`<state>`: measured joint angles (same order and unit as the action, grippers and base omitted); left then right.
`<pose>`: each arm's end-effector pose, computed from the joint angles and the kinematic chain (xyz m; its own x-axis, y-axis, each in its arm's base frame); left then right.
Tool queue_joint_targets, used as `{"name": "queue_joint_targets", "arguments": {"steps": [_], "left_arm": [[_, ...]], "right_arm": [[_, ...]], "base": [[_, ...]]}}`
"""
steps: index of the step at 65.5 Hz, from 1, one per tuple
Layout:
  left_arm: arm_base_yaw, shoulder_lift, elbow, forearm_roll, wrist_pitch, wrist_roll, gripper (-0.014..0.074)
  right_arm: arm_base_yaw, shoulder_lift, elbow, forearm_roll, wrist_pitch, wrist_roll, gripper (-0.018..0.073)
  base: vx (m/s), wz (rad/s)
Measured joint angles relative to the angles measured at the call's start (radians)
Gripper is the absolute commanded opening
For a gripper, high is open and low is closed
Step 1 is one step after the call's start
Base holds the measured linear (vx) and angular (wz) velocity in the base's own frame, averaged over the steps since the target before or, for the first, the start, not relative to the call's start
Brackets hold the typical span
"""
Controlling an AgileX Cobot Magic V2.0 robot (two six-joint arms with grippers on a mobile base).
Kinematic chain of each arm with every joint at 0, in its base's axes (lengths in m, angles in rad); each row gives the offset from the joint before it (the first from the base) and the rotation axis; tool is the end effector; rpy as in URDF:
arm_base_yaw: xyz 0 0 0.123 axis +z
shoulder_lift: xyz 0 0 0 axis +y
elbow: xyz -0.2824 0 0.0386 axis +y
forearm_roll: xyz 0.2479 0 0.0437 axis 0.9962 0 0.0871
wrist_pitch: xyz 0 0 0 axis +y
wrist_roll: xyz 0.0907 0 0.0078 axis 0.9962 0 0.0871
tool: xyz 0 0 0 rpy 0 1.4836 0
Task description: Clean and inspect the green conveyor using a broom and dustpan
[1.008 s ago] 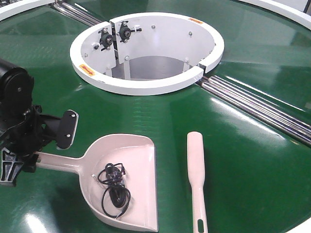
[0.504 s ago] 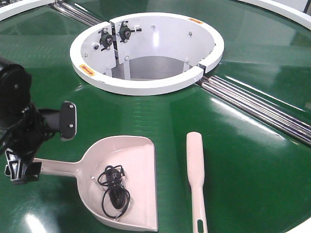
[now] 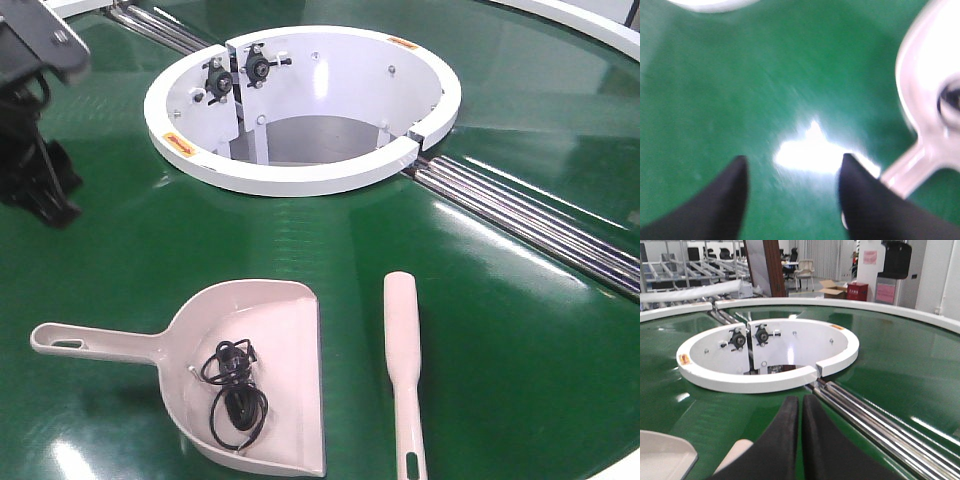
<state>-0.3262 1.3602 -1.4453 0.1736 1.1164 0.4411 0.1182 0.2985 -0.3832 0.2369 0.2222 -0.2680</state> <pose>0.2651 -0.0748 0.3992 -0.5500 0.7024 -0.4518 0.5777 0.7107 0.4015 0.0745 0.0136 0.3033 -0.0377 -0.0414 -0.9984 -0.1706 0.9847 -0.0344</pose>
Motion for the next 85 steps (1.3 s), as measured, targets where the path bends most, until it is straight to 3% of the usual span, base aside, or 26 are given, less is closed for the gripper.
{"name": "queue_joint_targets", "arguments": {"steps": [5,15,23,37,49,60,85], "left_arm": [[0.0,-0.037,-0.003,0.0,-0.033,-0.054,-0.0025],[0.0,-0.118,-0.003,0.0,-0.136,-0.195,-0.0025],[0.0,-0.21,0.045,0.0,-0.301,-0.284,-0.0025],[0.0,-0.442,0.382,-0.042,-0.661,-0.308,-0.0025],[0.0,-0.629,0.694,-0.099,-0.861,-0.31,-0.0025],[0.0,-0.72,0.812,-0.101,-0.911,-0.312,-0.0025],[0.0,-0.736,0.821,-0.104,-0.911,-0.312,-0.0024]], "right_arm": [[0.0,0.0,0.0,0.0,-0.002,0.0,-0.001],[0.0,0.0,0.0,0.0,-0.002,0.0,-0.001],[0.0,0.0,0.012,0.0,-0.006,0.0,-0.001],[0.0,0.0,0.075,0.0,-0.004,0.0,-0.001],[0.0,0.0,0.081,0.0,-0.003,0.0,-0.001],[0.0,0.0,0.081,0.0,-0.003,0.0,-0.001],[0.0,0.0,0.081,0.0,-0.003,0.0,-0.001]], "base": [[0.0,0.0],[0.0,0.0],[0.0,0.0],[0.0,0.0],[0.0,0.0],[0.0,0.0],[0.0,0.0]]}}
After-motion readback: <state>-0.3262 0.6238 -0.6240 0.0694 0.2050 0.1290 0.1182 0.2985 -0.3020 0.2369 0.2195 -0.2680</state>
